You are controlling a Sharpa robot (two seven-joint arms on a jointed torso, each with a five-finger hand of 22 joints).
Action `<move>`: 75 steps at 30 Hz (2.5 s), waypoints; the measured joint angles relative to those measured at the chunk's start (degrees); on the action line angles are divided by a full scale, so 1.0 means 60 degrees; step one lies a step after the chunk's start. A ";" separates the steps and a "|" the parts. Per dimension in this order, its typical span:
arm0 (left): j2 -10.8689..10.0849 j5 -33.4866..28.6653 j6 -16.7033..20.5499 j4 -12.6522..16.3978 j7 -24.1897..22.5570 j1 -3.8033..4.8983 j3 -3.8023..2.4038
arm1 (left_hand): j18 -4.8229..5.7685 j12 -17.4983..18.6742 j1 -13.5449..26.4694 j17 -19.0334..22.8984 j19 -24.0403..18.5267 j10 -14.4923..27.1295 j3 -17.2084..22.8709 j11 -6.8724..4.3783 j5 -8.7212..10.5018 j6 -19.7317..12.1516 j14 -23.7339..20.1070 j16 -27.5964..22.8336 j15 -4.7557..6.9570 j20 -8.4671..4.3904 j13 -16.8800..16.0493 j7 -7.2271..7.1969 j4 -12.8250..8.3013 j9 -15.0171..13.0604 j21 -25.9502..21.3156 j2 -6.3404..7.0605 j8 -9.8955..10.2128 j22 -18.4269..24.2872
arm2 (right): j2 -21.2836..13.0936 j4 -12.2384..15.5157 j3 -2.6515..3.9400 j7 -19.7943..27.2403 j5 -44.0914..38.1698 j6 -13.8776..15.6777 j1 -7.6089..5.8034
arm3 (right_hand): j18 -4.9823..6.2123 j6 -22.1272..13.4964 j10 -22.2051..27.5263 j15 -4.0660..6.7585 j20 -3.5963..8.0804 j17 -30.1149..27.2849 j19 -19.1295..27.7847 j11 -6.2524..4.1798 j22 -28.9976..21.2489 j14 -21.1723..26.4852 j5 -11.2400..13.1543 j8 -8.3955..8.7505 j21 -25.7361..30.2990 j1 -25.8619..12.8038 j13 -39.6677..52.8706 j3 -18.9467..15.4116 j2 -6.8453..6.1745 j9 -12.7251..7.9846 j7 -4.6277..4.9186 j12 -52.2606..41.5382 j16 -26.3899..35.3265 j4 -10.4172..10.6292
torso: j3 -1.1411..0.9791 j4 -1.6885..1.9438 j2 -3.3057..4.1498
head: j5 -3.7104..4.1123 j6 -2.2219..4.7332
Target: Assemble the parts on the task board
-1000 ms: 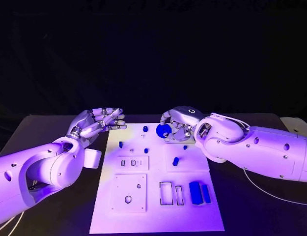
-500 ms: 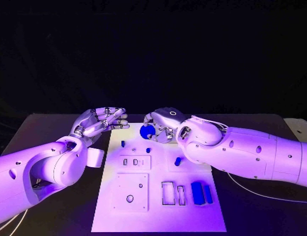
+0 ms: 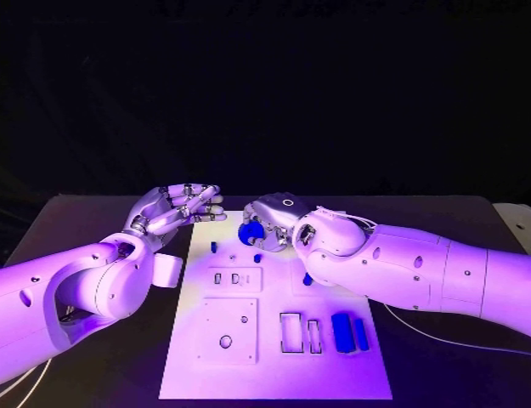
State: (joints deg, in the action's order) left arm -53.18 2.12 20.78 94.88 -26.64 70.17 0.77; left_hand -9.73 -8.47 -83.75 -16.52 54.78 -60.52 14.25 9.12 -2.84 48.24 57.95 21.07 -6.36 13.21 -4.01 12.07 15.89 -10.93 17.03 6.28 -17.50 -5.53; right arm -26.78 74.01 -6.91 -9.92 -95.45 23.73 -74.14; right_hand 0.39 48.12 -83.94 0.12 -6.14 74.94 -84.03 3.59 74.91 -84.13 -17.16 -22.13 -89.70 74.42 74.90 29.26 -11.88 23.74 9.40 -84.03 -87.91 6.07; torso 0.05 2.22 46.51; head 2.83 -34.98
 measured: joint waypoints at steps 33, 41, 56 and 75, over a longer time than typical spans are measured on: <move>-0.0070 0.0000 -0.0004 -0.0011 0.0008 0.0000 0.0000 | 0.0000 0.0053 0.0000 -0.0024 0.0000 0.0000 0.0000 0.0000 0.0000 0.0000 0.0000 0.0000 0.0000 0.0000 0.0000 0.0000 -0.0001 0.0000 0.0000 0.0000 0.0039 0.0016 | -0.0956 0.0572 0.0008 -0.0027 0.0165 0.0357 0.0099 | 0.0001 -0.0392 0.0176 -0.0158 -0.0109 -0.0004 0.0004 0.0268 0.0004 0.0017 0.1344 0.1262 0.0001 -0.1185 0.0006 -0.2484 0.0165 -0.0397 0.0122 0.0395 -0.0076 0.1717 | -0.0012 -0.0046 -0.0016 | -0.0053 0.0016; -0.0165 0.0000 -0.0002 0.0003 0.0011 0.0000 0.0000 | 0.0000 0.0053 0.0000 -0.0023 0.0000 0.0000 0.0000 0.0000 0.0000 0.0000 0.0000 0.0000 0.0000 0.0000 0.0000 0.0000 -0.0001 0.0000 0.0000 0.0000 0.0039 0.0015 | -0.2969 0.2074 0.0133 0.0609 0.1490 0.1182 -0.0382 | 0.0001 -0.0140 0.0086 -0.0158 -0.0108 -0.0004 0.0004 0.0220 0.0003 0.0017 0.1139 0.1262 0.0001 -0.0402 0.0005 -0.2279 0.0421 -0.0370 0.0039 0.0308 -0.0076 0.1512 | -0.0024 -0.0135 -0.0049 | -0.0046 0.0101; -0.0125 0.0000 -0.0007 -0.0001 0.0016 0.0001 0.0001 | 0.0000 0.0053 0.0000 -0.0034 0.0000 0.0000 -0.0001 0.0000 0.0000 0.0000 0.0000 0.0000 0.0000 0.0000 0.0000 0.0000 -0.0001 0.0000 0.0000 0.0000 0.0039 0.0023 | -0.5245 0.2313 0.0093 0.1954 0.4256 0.0227 -0.0396 | 0.0001 0.0226 0.0051 -0.0157 -0.0108 -0.0005 0.0004 0.0186 0.0001 0.0017 0.1139 0.1364 0.0001 0.0442 0.0003 -0.1602 0.0159 -0.0370 0.0014 0.0268 -0.0075 0.0891 | -0.0102 -0.0369 -0.0125 | 0.0074 0.0134; -0.0076 0.0000 -0.0052 -0.0015 0.0017 0.0000 0.0002 | 0.0000 0.0053 0.0000 -0.0044 0.0000 0.0000 -0.0001 0.0000 0.0000 0.0000 0.0000 0.0000 0.0000 0.0000 0.0000 0.0000 -0.0001 0.0000 0.0000 0.0000 0.0039 0.0022 | -0.4674 0.1338 0.0026 0.2507 0.4368 -0.0330 0.0032 | 0.0001 -0.0262 0.0052 -0.0157 -0.0108 -0.0004 0.0004 0.0186 -0.0001 0.0017 0.1198 0.1844 0.0001 0.0683 0.0002 -0.1385 0.0029 -0.0543 0.0050 0.0269 -0.0075 0.0618 | -0.0092 -0.0326 -0.0121 | 0.0225 0.0061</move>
State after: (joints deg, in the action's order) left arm -53.63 2.12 20.47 94.79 -26.54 70.17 0.78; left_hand -9.73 -8.16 -83.75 -16.79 54.78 -60.52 14.24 9.12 -2.84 48.24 57.95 21.07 -6.36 13.21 -4.01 12.07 15.88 -10.93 17.03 6.28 -17.27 -5.41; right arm -54.82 82.04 -6.75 5.12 -69.24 21.75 -73.95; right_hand 0.40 46.55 -83.63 -0.82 -6.79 74.91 -84.00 4.71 74.90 -84.03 -9.97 -11.06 -89.69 78.52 74.91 20.95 -11.70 20.48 9.70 -82.42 -88.36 9.78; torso -0.51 0.27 45.79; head 4.19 -34.61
